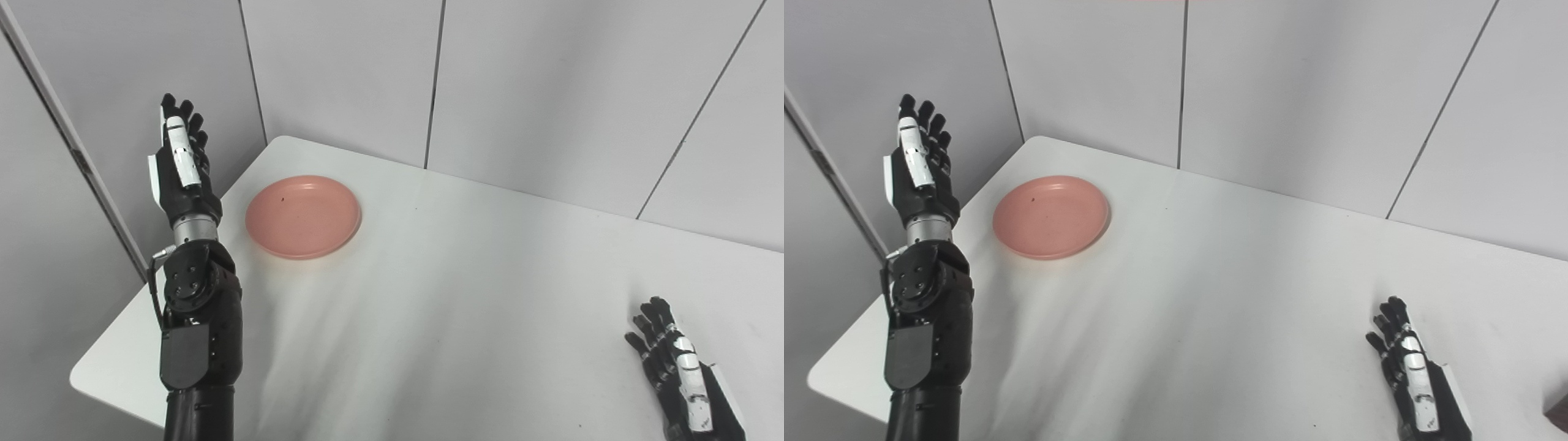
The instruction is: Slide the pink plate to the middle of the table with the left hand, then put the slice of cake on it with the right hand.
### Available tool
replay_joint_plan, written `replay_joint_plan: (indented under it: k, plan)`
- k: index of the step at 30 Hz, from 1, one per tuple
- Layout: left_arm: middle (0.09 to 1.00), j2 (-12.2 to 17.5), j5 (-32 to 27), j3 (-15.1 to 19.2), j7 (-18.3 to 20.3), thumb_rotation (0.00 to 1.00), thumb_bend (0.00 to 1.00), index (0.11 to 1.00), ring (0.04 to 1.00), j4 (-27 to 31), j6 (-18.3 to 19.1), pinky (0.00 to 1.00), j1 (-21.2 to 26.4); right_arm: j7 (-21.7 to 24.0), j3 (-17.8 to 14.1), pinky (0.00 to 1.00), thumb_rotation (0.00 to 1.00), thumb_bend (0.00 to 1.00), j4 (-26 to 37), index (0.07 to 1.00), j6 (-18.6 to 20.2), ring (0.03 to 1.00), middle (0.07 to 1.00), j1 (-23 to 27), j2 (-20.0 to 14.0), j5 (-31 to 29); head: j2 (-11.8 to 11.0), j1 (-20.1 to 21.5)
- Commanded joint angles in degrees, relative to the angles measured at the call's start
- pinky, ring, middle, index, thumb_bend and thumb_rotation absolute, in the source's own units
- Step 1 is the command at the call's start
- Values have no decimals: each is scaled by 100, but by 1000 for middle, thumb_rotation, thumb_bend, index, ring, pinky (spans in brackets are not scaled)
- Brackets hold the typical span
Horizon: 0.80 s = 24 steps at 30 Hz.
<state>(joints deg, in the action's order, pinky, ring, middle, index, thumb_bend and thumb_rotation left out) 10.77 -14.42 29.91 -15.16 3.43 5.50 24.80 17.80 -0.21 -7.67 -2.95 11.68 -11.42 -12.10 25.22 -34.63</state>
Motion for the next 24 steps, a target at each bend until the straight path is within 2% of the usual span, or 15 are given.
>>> replay_joint_plan:
  k: [1,8,16,21,24]
  plan:
    - [968,150,-39,14,-37,1000,356,969,962,-2,-239,977,225,-95,-119,1000,1000,220,-109,1000,128,1000,1000,-77,-137,47,34,-8]
    - [951,205,-59,26,-66,1000,349,946,946,-357,-329,946,230,-102,-107,1000,1000,232,-62,1000,164,1000,1000,-83,-164,87,48,-43]
    - [963,301,-83,39,-41,1000,345,957,973,-671,-396,954,189,-79,-113,1000,1000,229,-62,1000,180,1000,1000,-87,-182,50,63,-69]
    - [961,346,-94,10,-34,1000,316,957,969,-922,-488,951,218,-32,-118,1000,1000,241,-154,1000,114,1000,1000,-48,-199,22,74,-69]
    - [964,348,-161,24,-40,1000,296,961,971,-1075,-563,964,255,-78,-140,1000,1000,232,-135,1000,208,1000,1000,-25,-183,27,68,-74]
